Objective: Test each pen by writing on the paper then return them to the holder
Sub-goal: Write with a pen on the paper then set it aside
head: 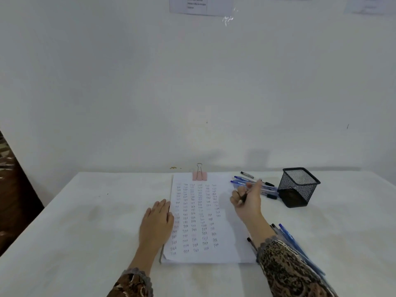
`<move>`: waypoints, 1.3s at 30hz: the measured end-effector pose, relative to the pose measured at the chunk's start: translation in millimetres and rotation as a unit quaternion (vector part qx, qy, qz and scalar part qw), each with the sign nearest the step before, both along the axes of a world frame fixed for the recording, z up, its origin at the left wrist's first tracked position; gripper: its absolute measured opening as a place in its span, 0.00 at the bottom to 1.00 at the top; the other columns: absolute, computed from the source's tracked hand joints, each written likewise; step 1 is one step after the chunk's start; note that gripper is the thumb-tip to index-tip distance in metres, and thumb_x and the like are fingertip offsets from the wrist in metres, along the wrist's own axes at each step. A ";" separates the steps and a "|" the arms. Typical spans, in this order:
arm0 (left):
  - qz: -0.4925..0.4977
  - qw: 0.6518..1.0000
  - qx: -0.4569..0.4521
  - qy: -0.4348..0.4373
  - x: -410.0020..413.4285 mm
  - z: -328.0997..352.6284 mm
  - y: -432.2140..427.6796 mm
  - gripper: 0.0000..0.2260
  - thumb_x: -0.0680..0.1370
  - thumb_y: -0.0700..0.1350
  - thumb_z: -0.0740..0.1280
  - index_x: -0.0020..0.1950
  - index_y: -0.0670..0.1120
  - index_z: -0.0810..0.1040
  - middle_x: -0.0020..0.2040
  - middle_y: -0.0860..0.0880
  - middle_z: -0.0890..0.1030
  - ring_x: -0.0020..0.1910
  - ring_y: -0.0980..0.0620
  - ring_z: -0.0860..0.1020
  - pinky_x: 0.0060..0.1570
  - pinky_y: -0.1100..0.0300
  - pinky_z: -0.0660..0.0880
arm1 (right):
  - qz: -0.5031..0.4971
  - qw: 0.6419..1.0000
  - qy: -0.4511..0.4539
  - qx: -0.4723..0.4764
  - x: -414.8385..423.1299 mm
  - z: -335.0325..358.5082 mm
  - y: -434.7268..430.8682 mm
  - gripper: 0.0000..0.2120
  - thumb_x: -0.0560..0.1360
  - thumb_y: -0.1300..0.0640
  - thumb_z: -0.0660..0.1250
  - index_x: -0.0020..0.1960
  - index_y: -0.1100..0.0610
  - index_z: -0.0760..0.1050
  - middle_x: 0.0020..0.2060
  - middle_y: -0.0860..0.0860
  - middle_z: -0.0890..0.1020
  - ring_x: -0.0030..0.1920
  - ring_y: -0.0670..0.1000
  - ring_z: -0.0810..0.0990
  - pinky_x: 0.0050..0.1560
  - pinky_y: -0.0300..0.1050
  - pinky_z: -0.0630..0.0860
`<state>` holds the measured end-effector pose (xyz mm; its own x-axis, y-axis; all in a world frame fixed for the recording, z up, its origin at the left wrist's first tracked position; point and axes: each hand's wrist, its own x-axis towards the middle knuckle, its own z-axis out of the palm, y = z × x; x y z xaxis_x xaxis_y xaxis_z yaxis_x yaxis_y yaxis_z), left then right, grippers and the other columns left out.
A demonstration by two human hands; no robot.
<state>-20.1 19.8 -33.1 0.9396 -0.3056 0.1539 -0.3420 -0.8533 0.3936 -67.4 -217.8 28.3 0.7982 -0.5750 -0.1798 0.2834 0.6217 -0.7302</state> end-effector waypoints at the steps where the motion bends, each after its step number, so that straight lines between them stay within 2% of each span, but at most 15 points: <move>1: 0.000 1.000 0.000 0.001 0.0 0.0 -0.1 0.21 0.82 0.48 0.48 0.75 0.47 0.56 0.76 0.51 0.56 0.75 0.54 0.52 0.74 0.57 0.48 | -0.010 1.000 -0.008 0.005 -0.3 2.9 3.8 0.20 0.79 0.39 0.49 0.39 0.53 0.65 0.18 0.48 0.64 0.17 0.46 0.61 0.20 0.31 0.58; 5: -0.003 1.000 -0.005 0.001 0.8 -0.6 0.0 0.21 0.81 0.48 0.48 0.75 0.47 0.57 0.76 0.51 0.57 0.75 0.54 0.53 0.74 0.56 0.49 | -0.042 0.998 -0.029 0.024 -6.8 7.1 15.4 0.12 0.82 0.53 0.52 0.46 0.54 0.70 0.22 0.47 0.74 0.21 0.46 0.71 0.25 0.35 0.69; 9: -0.004 1.000 0.000 0.002 1.0 -0.5 -0.6 0.21 0.81 0.48 0.48 0.75 0.47 0.57 0.76 0.51 0.57 0.75 0.53 0.52 0.74 0.56 0.49 | -0.115 0.993 -0.003 0.016 -14.7 12.2 22.3 0.11 0.82 0.56 0.50 0.46 0.55 0.69 0.21 0.45 0.62 0.18 0.44 0.57 0.20 0.33 0.55; 12: -0.003 1.000 -0.001 0.001 1.4 -0.6 -0.4 0.21 0.81 0.48 0.48 0.75 0.47 0.57 0.76 0.51 0.58 0.75 0.54 0.53 0.74 0.55 0.49 | -0.162 0.984 0.047 -0.055 -20.2 11.3 27.0 0.13 0.82 0.56 0.48 0.43 0.54 0.67 0.25 0.47 0.61 0.19 0.44 0.58 0.21 0.34 0.57; 14: -0.003 1.000 0.000 0.003 2.3 -1.3 -0.3 0.21 0.81 0.48 0.48 0.75 0.47 0.58 0.76 0.51 0.58 0.75 0.54 0.53 0.74 0.55 0.49 | -0.185 0.962 0.090 -0.180 -29.3 11.4 23.4 0.13 0.82 0.54 0.49 0.43 0.53 0.68 0.27 0.47 0.65 0.24 0.45 0.64 0.26 0.38 0.62; 16: -0.004 1.000 0.001 0.006 2.9 -1.8 -0.6 0.21 0.81 0.48 0.48 0.75 0.47 0.58 0.76 0.50 0.58 0.75 0.53 0.53 0.74 0.55 0.49 | -0.157 0.894 0.175 -0.382 -44.6 15.5 10.6 0.12 0.82 0.52 0.52 0.45 0.55 0.69 0.31 0.48 0.71 0.31 0.48 0.70 0.32 0.43 0.66; 19: -0.004 1.000 0.000 0.006 3.1 -2.2 -0.7 0.21 0.81 0.48 0.48 0.75 0.47 0.57 0.76 0.50 0.58 0.75 0.53 0.53 0.74 0.55 0.49 | -0.025 0.702 0.361 -0.613 -72.1 12.7 -14.1 0.09 0.80 0.55 0.56 0.50 0.58 0.72 0.40 0.54 0.77 0.40 0.55 0.75 0.37 0.45 0.68; 21: -0.003 1.000 -0.004 0.005 2.5 -1.9 -0.8 0.21 0.81 0.47 0.49 0.75 0.47 0.58 0.76 0.50 0.58 0.75 0.53 0.53 0.74 0.55 0.49 | 0.029 0.597 0.467 -0.652 -88.3 5.8 -23.5 0.11 0.78 0.56 0.56 0.55 0.58 0.74 0.49 0.55 0.76 0.48 0.57 0.76 0.44 0.45 0.72; 22: -0.003 1.000 -0.003 0.004 2.1 -1.7 -0.8 0.21 0.81 0.47 0.49 0.74 0.47 0.58 0.76 0.50 0.58 0.75 0.53 0.53 0.74 0.55 0.49 | 0.048 0.567 0.499 -0.653 -95.9 3.2 -25.0 0.12 0.78 0.56 0.56 0.57 0.57 0.75 0.52 0.54 0.75 0.52 0.57 0.75 0.47 0.46 0.73; 24: -0.003 1.000 0.001 0.003 1.9 -1.2 -0.7 0.21 0.81 0.47 0.49 0.75 0.47 0.58 0.76 0.51 0.58 0.75 0.53 0.53 0.74 0.55 0.49 | 0.069 0.539 0.528 -0.652 -109.0 -0.1 -24.8 0.14 0.79 0.53 0.56 0.60 0.53 0.74 0.56 0.53 0.73 0.56 0.56 0.73 0.51 0.45 0.71; 26: -0.002 1.000 0.003 0.005 1.6 -0.4 -1.2 0.21 0.81 0.47 0.48 0.75 0.47 0.57 0.76 0.51 0.57 0.75 0.54 0.53 0.74 0.55 0.48 | 0.063 0.533 0.531 -0.656 -118.9 -0.1 -26.4 0.13 0.79 0.52 0.57 0.60 0.50 0.73 0.57 0.51 0.73 0.57 0.54 0.73 0.51 0.44 0.71; 30: -0.001 1.000 -0.001 0.006 0.6 0.1 -1.0 0.21 0.81 0.47 0.48 0.75 0.47 0.57 0.76 0.51 0.57 0.75 0.54 0.52 0.74 0.55 0.48 | 0.085 0.563 0.528 -0.630 -131.0 7.8 -34.6 0.10 0.77 0.55 0.59 0.57 0.47 0.74 0.57 0.49 0.75 0.54 0.52 0.76 0.49 0.42 0.70; 33: -0.002 1.000 0.001 0.010 0.5 0.5 -1.3 0.21 0.81 0.47 0.48 0.75 0.47 0.57 0.76 0.51 0.57 0.75 0.54 0.52 0.74 0.56 0.48 | 0.122 0.548 0.533 -0.633 -136.5 15.9 -39.3 0.09 0.76 0.53 0.62 0.56 0.47 0.74 0.58 0.49 0.74 0.55 0.53 0.76 0.51 0.43 0.71; 38: -0.001 1.000 0.004 0.005 1.1 0.2 -1.2 0.21 0.81 0.47 0.48 0.75 0.47 0.57 0.76 0.51 0.57 0.75 0.53 0.52 0.74 0.55 0.48 | 0.117 0.605 0.460 -0.640 -105.9 49.0 -58.1 0.06 0.74 0.51 0.66 0.49 0.50 0.74 0.55 0.52 0.77 0.53 0.53 0.76 0.57 0.49 0.73; 39: 0.000 1.000 0.004 0.006 0.9 0.4 -0.9 0.21 0.81 0.47 0.48 0.75 0.47 0.57 0.76 0.51 0.57 0.75 0.53 0.52 0.74 0.56 0.48 | 0.129 0.604 0.453 -0.643 -96.6 56.7 -61.3 0.05 0.74 0.52 0.66 0.48 0.51 0.73 0.54 0.53 0.78 0.51 0.53 0.76 0.56 0.48 0.74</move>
